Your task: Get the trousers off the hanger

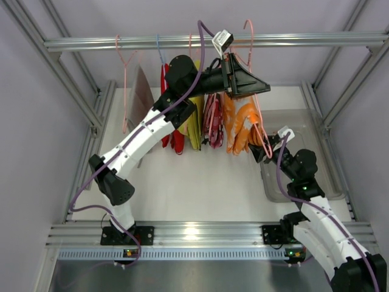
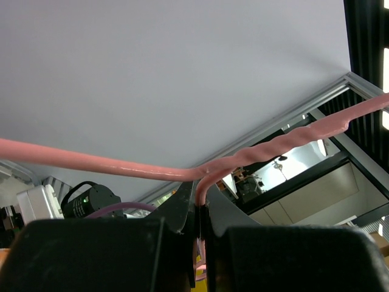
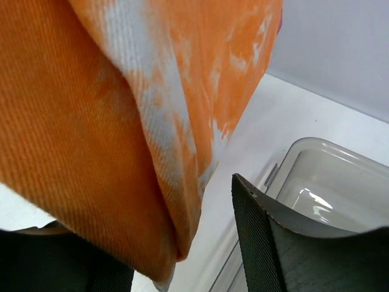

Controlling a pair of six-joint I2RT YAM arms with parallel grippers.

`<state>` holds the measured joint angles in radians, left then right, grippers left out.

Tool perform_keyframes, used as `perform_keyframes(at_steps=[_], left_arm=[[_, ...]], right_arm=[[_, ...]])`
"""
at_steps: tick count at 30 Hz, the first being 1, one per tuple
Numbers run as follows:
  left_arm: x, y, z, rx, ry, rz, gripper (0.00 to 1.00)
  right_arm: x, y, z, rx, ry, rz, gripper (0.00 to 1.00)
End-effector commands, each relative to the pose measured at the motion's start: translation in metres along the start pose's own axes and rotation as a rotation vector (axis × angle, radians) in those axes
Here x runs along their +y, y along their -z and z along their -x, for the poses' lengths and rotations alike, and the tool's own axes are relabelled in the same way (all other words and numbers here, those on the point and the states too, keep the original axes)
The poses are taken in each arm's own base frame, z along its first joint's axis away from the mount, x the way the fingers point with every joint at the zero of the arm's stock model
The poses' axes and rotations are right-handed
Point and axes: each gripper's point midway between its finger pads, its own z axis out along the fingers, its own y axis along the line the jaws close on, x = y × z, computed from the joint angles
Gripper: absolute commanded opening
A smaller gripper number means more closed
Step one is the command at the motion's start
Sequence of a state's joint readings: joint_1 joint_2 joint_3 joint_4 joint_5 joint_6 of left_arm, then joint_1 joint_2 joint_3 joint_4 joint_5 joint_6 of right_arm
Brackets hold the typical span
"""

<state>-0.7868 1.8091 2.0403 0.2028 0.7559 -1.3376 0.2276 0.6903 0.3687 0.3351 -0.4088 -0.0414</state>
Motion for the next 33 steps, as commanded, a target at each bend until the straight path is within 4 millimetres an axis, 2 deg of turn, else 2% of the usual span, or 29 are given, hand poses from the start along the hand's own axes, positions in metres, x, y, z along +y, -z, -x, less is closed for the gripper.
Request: perform_keyframes(at_steps=[1, 5, 9, 11, 12, 13, 15, 16, 18, 20, 21, 23, 24, 25, 26, 30, 31, 33], left_arm=[[-0.071, 0.007, 0.010, -0.063, -0.191, -0.182, 0.00], [-0.064, 0.005, 0.005, -0.054, -0.172, -0.175, 0.00], [-0.060, 0.004, 0.005, -0.054, -0.166, -0.166, 0.00], [-0.058, 0.004, 0.005, -0.055, -0.168, -0.163, 0.00], [-0.058, 0.003, 0.004, -0.054, -0.169, -0.163, 0.00], [-0.057, 0.003, 0.003, -0.052, -0.169, -0.161, 0.00], [-0.052, 0.003, 0.002, -0.049, -0.169, -0.151, 0.00], [-0.051, 0.004, 0.001, -0.046, -0.180, -0.148, 0.00], [-0.038, 0.004, -0.004, -0.027, -0.183, -0.129, 0.00], [-0.030, 0.006, -0.011, -0.003, -0.209, -0.116, 0.00], [-0.018, 0.006, -0.016, 0.017, -0.207, -0.096, 0.00], [-0.006, 0.010, -0.024, 0.058, -0.241, -0.078, 0.00], [0.008, 0.012, -0.030, 0.081, -0.226, -0.043, 0.00], [0.010, 0.014, -0.035, 0.103, -0.237, -0.038, 0.00], [0.016, 0.016, -0.038, 0.113, -0.273, -0.030, 0.00], [0.033, 0.022, -0.046, 0.142, -0.312, 0.028, 0.00], [0.037, 0.023, -0.048, 0.147, -0.329, 0.036, 0.00], [0.043, 0.025, -0.050, 0.154, -0.328, 0.058, 0.00]], right_arm=[[-0.005, -0.006, 0.069, -0.200, 0.047, -0.024, 0.54], [-0.005, -0.006, 0.094, -0.253, 0.003, -0.029, 0.55], [0.003, -0.005, 0.104, -0.273, -0.002, 0.010, 0.62], [0.006, -0.006, 0.103, -0.270, 0.007, 0.020, 0.51], [0.005, -0.006, 0.102, -0.266, 0.006, 0.018, 0.42], [0.005, -0.006, 0.105, -0.270, 0.015, 0.020, 0.26], [0.004, -0.006, 0.104, -0.247, 0.005, 0.012, 0.09], [0.000, -0.005, 0.113, -0.254, -0.008, -0.010, 0.00], [-0.002, 0.001, 0.119, -0.244, -0.023, -0.037, 0.00], [-0.004, 0.016, 0.147, -0.297, -0.014, -0.068, 0.00], [-0.004, 0.022, 0.151, -0.291, -0.019, -0.082, 0.00], [-0.005, 0.042, 0.184, -0.362, -0.006, -0.122, 0.00], [-0.006, 0.049, 0.193, -0.377, -0.002, -0.137, 0.00], [-0.006, 0.054, 0.196, -0.371, -0.008, -0.149, 0.00], [-0.007, 0.066, 0.215, -0.411, -0.003, -0.173, 0.00], [-0.009, 0.091, 0.250, -0.472, -0.029, -0.229, 0.00], [-0.009, 0.101, 0.268, -0.510, -0.039, -0.245, 0.00], [-0.011, 0.107, 0.282, -0.528, -0.053, -0.259, 0.00]])
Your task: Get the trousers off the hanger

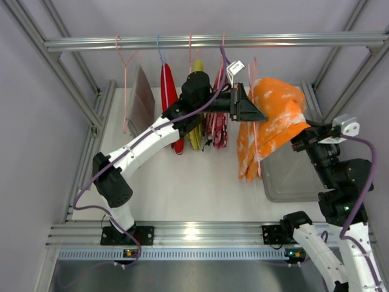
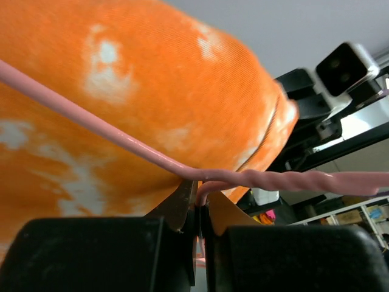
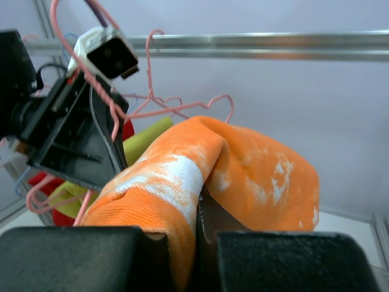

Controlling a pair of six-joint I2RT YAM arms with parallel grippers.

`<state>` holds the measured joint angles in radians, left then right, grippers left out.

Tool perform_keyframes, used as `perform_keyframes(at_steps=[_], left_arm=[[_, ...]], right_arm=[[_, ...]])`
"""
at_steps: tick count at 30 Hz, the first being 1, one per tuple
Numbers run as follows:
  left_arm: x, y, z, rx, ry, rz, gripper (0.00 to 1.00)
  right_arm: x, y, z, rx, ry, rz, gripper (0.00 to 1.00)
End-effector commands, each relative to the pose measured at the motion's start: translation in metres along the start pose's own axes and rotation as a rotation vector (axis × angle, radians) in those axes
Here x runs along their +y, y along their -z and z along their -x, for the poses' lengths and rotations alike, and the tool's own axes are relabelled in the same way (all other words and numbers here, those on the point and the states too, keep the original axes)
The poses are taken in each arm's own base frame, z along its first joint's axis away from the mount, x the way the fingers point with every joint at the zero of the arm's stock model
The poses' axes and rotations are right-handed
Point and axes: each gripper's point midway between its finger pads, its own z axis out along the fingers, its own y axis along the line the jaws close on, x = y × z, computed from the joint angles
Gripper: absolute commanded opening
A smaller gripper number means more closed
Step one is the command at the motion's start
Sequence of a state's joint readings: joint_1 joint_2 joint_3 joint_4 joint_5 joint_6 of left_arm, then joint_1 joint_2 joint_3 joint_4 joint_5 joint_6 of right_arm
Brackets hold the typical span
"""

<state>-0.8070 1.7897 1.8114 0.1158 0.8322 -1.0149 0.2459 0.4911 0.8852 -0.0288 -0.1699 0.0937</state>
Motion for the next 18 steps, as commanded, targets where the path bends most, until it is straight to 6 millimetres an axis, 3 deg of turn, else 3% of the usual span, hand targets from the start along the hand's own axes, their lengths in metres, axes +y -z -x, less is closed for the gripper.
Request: perform_keyframes(at_steps=[1, 5, 10, 18], left_arm=[[-0.045, 0.021, 0.005, -0.024, -0.228, -0.060, 0.00], [-0.027, 0.021, -0.005, -0.006, -0.215, -0.019, 0.00], [-0.018, 0.021, -0.016, 0.016, -0.228, 0.002, 0.00], [0.005, 0.022, -0.032, 0.039, -0.203, 0.069, 0.00]], right_arm=[[-0.003, 0.010, 0.095, -0.218, -0.034, -0.065, 0.00], [-0.007, 0.012, 0.143, -0.313, -0.033, -0.104, 0.00], [-0.018, 0.014, 0.202, -0.421, 0.005, -0.182, 0.00], [-0.020, 0.017, 0.274, -0.581, 0.083, -0.217, 0.00]])
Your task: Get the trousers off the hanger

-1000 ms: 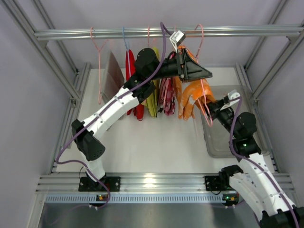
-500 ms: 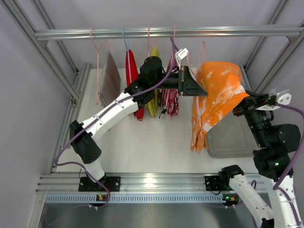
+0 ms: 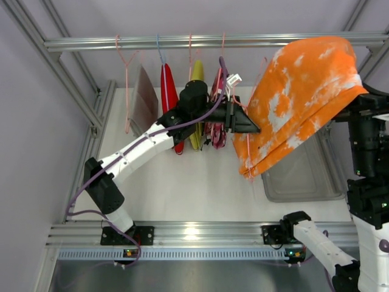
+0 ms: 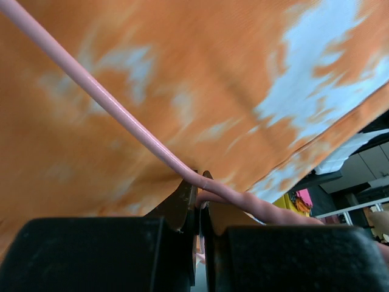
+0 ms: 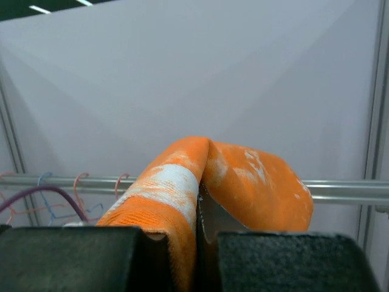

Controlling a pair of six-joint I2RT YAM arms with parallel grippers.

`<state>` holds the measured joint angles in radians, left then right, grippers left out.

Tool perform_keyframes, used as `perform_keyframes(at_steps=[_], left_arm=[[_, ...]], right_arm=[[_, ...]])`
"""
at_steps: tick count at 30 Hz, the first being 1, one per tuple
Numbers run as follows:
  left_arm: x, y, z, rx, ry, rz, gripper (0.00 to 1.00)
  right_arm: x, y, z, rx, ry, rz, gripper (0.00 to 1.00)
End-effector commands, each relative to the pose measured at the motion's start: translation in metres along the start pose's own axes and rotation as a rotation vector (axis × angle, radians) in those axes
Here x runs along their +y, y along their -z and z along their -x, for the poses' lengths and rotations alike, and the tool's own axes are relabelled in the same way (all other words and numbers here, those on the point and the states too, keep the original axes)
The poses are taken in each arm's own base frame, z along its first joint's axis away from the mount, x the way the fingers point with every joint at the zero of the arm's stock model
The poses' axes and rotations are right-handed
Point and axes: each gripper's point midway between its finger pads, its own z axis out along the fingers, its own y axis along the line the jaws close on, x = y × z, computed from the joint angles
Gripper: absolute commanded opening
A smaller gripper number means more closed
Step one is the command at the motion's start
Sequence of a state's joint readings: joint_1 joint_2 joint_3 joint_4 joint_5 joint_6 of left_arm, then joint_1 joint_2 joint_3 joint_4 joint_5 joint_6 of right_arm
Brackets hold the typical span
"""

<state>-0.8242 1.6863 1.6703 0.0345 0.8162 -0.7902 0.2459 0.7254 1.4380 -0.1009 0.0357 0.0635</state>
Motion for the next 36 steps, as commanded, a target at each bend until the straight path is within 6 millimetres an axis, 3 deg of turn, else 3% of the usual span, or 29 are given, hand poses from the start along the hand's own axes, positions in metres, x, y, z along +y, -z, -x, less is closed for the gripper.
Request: perform_keyframes(at_steps=[1, 6, 9, 13, 17, 20, 23, 24, 25, 26, 29, 30, 36], left_arm=[[-0.006, 0.007, 0.002, -0.017, -0.065, 0.021, 0.00], [0.002, 0.006, -0.003, -0.017, -0.039, 0.041, 0.00], [0.001, 0.007, -0.003, -0.022, -0.034, 0.033, 0.00], [-0.005, 0.008, -0.001, -0.025, -0.046, 0.021, 0.00], [-0.008, 0.010, 0.002, -0.032, -0.064, 0.019, 0.00], [-0.012, 0.011, 0.006, -0.039, -0.077, 0.008, 0.00], [-0.015, 0.011, 0.012, -0.047, -0.078, 0.003, 0.00], [-0.016, 0.010, 0.013, -0.052, -0.070, -0.003, 0.00], [-0.015, 0.011, 0.014, -0.052, -0.068, -0.005, 0.00], [-0.015, 0.012, 0.016, -0.058, -0.066, -0.003, 0.00], [-0.012, 0.014, 0.019, -0.069, -0.058, 0.005, 0.00], [-0.013, 0.015, 0.020, -0.072, -0.054, 0.005, 0.00], [-0.015, 0.020, 0.030, -0.098, -0.038, 0.005, 0.00]], right_arm=[[-0.004, 0.002, 0.110, -0.330, 0.013, -0.036, 0.00], [-0.008, -0.002, 0.140, -0.396, 0.081, -0.066, 0.00], [-0.017, 0.004, 0.168, -0.456, 0.189, -0.127, 0.00], [-0.041, 0.018, 0.187, -0.472, 0.304, -0.269, 0.00], [-0.059, 0.037, 0.187, -0.431, 0.402, -0.375, 0.00], [-0.071, 0.044, 0.173, -0.350, 0.489, -0.429, 0.00], [-0.087, 0.048, 0.146, -0.243, 0.573, -0.496, 0.00], [-0.093, 0.052, 0.126, -0.186, 0.630, -0.514, 0.00], [-0.095, 0.054, 0.119, -0.176, 0.649, -0.525, 0.00], [-0.100, 0.050, 0.088, -0.098, 0.710, -0.524, 0.00], [-0.110, 0.063, 0.064, -0.045, 0.765, -0.563, 0.00], [-0.117, 0.063, 0.037, 0.034, 0.821, -0.577, 0.00], [-0.135, 0.084, -0.007, 0.149, 0.956, -0.649, 0.00]])
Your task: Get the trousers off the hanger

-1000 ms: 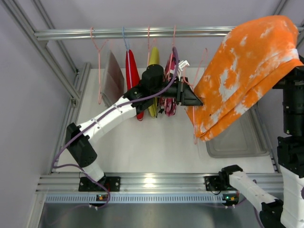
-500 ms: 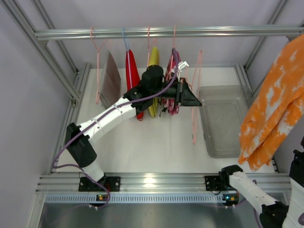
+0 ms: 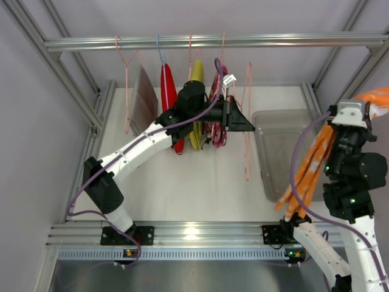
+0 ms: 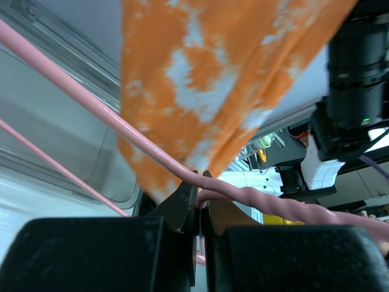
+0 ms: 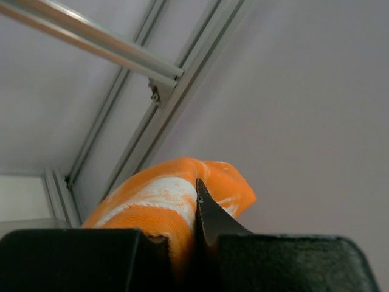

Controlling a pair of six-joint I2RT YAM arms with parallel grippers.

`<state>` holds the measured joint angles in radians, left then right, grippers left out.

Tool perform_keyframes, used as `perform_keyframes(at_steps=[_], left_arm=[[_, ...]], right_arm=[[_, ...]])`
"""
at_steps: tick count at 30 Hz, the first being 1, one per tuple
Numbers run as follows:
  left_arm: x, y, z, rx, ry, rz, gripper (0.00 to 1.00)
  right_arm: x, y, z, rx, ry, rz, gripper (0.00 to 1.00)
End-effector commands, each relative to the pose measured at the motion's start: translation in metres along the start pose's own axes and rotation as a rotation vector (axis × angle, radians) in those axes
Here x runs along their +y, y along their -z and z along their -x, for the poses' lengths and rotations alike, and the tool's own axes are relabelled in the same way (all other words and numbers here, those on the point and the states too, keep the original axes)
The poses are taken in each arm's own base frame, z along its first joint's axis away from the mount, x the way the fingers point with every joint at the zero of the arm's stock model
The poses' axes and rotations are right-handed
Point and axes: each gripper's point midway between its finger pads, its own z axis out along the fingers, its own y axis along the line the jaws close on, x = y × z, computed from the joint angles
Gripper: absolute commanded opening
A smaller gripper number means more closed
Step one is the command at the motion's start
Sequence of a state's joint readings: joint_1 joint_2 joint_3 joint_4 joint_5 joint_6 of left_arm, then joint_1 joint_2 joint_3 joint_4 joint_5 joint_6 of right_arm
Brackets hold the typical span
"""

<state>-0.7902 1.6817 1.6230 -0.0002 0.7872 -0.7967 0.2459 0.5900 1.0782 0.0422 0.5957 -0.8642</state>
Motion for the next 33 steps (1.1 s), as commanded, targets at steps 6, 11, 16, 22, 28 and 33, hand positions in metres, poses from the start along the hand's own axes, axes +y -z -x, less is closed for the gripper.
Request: perform_keyframes(at_steps=[6, 11, 16, 22, 28, 33], left_arm=[[-0.042, 0.015, 0.036, -0.101, -0.077, -0.082, 0.00], [-0.034, 0.013, 0.037, -0.100, -0.051, -0.075, 0.00], [-0.033, 0.012, 0.039, -0.109, -0.044, -0.075, 0.00], [-0.032, 0.010, 0.042, -0.112, -0.025, -0.085, 0.00], [-0.032, 0.013, 0.046, -0.124, -0.005, -0.086, 0.00], [-0.030, 0.018, 0.051, -0.135, 0.014, -0.089, 0.00]], right_arm=[[-0.043, 0.019, -0.003, -0.038, 0.079, -0.206, 0.00], [-0.050, 0.016, 0.006, -0.045, 0.132, -0.208, 0.00], [-0.060, 0.017, 0.016, -0.080, 0.208, -0.245, 0.00], [-0.034, 0.008, 0.002, -0.054, 0.347, -0.198, 0.00], [0.043, -0.002, -0.053, 0.011, 0.474, -0.046, 0.00], [0.104, -0.006, -0.096, 0.015, 0.527, 0.055, 0.00]])
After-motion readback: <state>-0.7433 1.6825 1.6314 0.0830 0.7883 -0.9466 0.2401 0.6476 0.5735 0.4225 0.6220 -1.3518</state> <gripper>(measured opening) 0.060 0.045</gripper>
